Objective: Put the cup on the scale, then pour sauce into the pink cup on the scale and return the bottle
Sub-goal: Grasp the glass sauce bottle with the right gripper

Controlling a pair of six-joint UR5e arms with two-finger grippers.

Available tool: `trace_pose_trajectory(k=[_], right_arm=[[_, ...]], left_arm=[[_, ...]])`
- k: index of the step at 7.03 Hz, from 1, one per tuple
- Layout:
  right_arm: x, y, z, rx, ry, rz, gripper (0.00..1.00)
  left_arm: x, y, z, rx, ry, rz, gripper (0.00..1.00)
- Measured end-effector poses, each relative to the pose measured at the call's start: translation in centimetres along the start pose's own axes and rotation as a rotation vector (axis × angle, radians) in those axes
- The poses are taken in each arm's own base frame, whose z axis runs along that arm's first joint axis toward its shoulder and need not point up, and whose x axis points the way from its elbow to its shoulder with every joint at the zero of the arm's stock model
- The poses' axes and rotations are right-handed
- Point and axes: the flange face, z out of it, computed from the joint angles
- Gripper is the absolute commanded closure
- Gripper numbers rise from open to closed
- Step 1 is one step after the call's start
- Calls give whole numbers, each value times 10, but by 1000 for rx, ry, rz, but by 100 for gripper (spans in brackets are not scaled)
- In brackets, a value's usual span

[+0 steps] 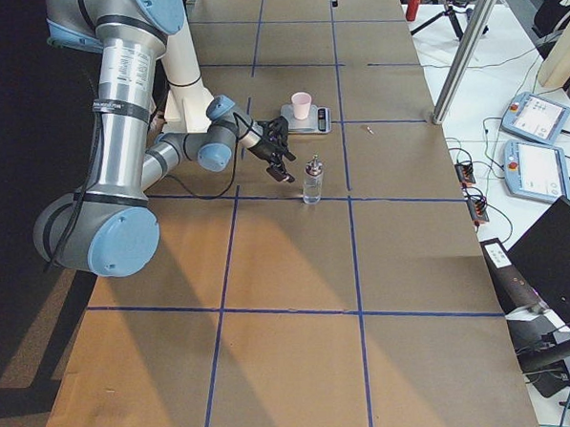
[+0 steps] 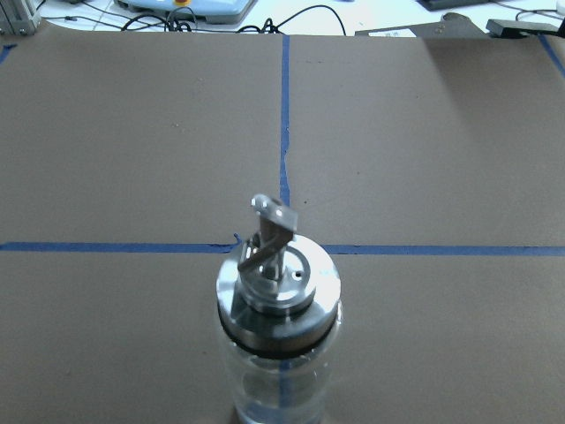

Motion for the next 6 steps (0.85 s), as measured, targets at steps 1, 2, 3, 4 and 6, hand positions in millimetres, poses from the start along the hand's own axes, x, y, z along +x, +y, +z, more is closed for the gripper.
trace_pose_trajectory(k=[1,2,3,4,6], right_arm=[[-4,8,19,44,3,-4,0],[-9,13,32,73,8,-9,0],[-13,17,43,92,15,-17,0],[-19,20,52,101,19,-21,0],[-23,28,68,126,39,-35,0]], left_arm=[[-15,0,2,-3,-16,20,0],[-23,-1,3,-5,-25,30,0],[-27,-2,4,-6,-29,34,0],[-28,-2,4,-7,-30,36,0],[-28,-2,5,-8,-31,35,0]])
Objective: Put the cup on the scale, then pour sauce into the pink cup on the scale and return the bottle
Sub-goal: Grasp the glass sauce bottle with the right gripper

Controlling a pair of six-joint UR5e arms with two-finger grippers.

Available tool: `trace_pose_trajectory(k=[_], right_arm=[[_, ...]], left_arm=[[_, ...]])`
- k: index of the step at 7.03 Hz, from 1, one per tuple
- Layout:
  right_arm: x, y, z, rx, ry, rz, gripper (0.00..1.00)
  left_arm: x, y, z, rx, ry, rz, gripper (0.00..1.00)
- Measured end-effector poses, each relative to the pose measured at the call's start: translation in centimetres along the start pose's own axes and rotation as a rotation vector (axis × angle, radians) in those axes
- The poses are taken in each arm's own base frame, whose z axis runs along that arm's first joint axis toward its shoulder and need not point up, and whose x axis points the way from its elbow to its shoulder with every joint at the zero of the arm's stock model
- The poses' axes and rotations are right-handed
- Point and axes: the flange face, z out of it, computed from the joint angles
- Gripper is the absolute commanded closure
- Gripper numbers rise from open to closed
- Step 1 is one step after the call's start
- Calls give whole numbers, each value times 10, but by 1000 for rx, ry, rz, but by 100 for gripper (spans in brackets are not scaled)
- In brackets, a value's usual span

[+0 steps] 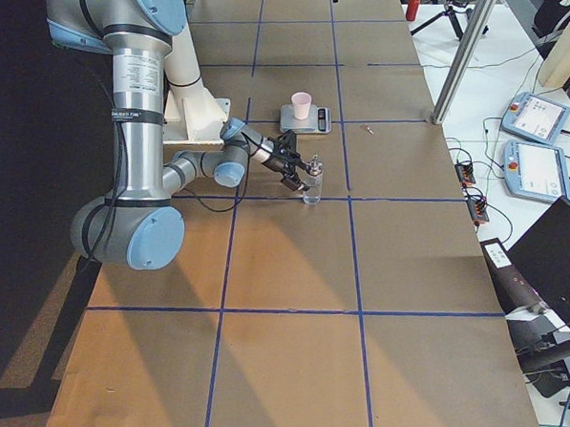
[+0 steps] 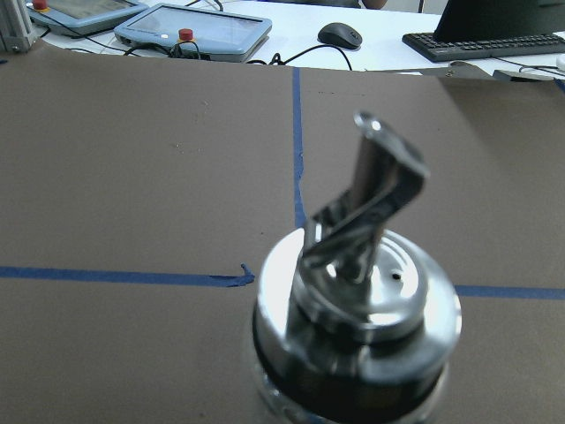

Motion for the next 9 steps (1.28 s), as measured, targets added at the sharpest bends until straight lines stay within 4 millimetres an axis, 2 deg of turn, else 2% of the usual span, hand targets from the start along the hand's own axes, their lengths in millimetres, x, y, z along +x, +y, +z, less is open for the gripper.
trace_pose_trajectory(k=[2,5,6,7,8,9], right_arm=[[4,10,12,36,32,-24,0],[-8,16,22,54,27,-23,0],[-8,19,27,54,29,-26,4],[-6,22,30,53,33,-30,66],[-4,24,33,55,37,-33,100],[-2,24,34,63,30,-41,100]], left_arm=[[1,-1,0,-1,2,0,0],[3,-3,1,-4,5,-6,0],[4,-4,2,-6,6,-8,0],[5,-5,2,-6,7,-10,0],[5,-5,2,-6,9,-11,0],[5,-5,2,-6,10,-12,0]])
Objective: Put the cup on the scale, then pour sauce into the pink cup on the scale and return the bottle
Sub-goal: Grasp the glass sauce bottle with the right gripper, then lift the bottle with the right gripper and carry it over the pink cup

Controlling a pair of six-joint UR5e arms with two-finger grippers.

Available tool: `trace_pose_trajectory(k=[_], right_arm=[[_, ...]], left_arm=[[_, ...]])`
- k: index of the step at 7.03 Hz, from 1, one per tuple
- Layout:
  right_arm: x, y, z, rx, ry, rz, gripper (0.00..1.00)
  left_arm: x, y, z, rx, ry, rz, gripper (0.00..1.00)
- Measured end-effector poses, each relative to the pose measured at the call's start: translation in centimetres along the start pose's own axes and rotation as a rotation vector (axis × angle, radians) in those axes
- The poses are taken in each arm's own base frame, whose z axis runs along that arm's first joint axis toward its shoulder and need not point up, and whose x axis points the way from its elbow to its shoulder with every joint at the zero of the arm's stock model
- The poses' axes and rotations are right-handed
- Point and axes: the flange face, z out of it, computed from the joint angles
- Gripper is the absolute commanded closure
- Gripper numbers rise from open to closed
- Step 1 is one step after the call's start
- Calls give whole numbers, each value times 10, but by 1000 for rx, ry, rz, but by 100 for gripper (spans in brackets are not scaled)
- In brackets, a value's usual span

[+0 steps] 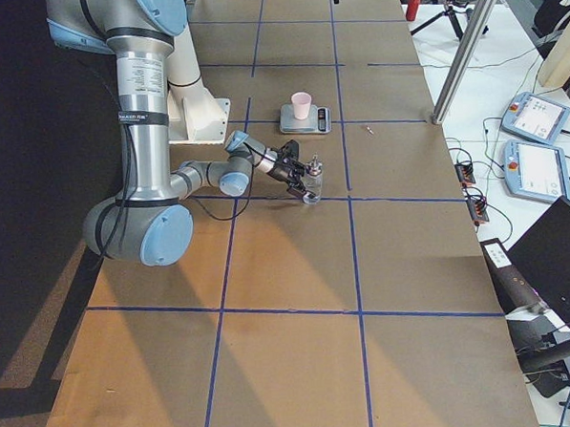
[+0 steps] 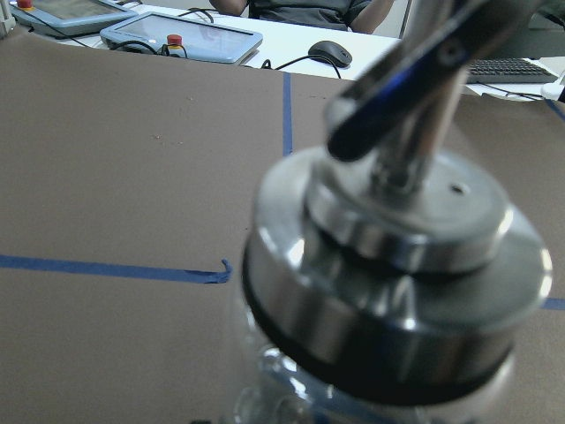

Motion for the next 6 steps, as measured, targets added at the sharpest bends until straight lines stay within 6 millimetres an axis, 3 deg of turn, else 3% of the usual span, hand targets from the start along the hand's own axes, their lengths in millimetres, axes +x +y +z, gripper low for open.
trace_pose_trajectory(k=[2,4,5,6], right_arm=[[4,-16,0,36,-67,-65,100],[9,-52,-2,42,-108,-147,100],[-1,-79,-8,62,-112,-216,100],[-26,-108,-15,77,-104,-275,100]], left_arm=[[-1,1,1,-2,-1,2,0],[-18,8,7,-13,-14,49,0],[-41,15,12,-22,-30,107,0],[-75,19,16,-33,-56,215,0]])
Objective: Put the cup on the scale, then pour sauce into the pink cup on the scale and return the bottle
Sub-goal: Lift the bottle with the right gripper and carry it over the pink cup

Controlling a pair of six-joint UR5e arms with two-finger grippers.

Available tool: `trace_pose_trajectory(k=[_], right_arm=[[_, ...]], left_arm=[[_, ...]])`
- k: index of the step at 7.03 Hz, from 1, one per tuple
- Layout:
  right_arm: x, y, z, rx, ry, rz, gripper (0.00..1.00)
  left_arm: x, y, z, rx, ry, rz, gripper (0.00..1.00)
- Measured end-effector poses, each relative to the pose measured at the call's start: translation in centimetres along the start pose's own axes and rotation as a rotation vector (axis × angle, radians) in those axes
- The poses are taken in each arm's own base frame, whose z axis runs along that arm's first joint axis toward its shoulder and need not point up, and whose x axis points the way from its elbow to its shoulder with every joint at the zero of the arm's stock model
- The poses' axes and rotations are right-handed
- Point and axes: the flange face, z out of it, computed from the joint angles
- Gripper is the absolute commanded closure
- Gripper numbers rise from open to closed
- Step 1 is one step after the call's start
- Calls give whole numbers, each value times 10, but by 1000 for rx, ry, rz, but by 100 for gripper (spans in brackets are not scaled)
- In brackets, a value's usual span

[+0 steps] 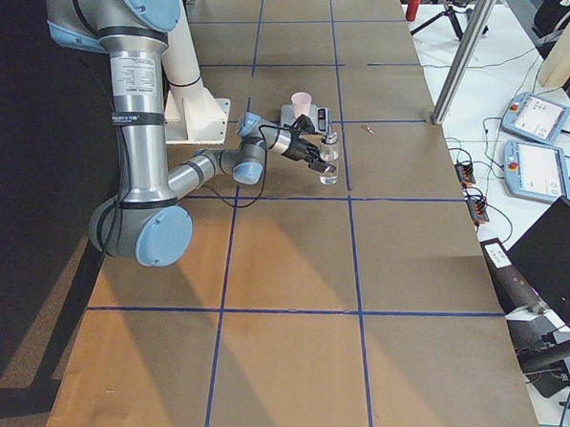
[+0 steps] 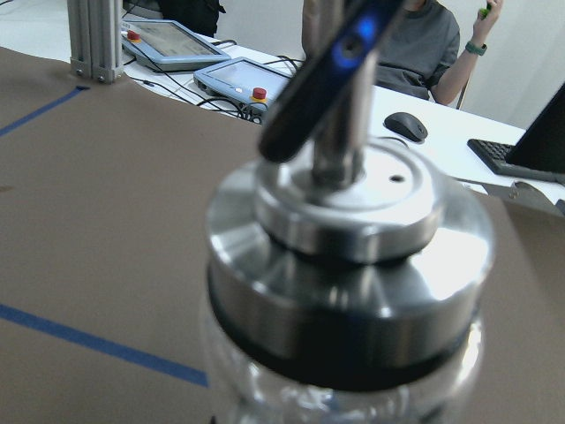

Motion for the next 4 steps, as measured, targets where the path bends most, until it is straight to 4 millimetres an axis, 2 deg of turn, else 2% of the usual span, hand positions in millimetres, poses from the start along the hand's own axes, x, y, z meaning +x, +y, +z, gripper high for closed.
trace_pose_trajectory(k=[2,3,4], right_arm=[[-38,-56,-9,31,-5,-113,100],[-51,-73,-13,61,4,-238,100],[-66,-76,-15,80,43,-383,100]], left_arm=[[-100,22,18,-55,-55,218,0],[-146,40,32,-64,-69,290,0],[-180,70,53,-46,-79,329,0]])
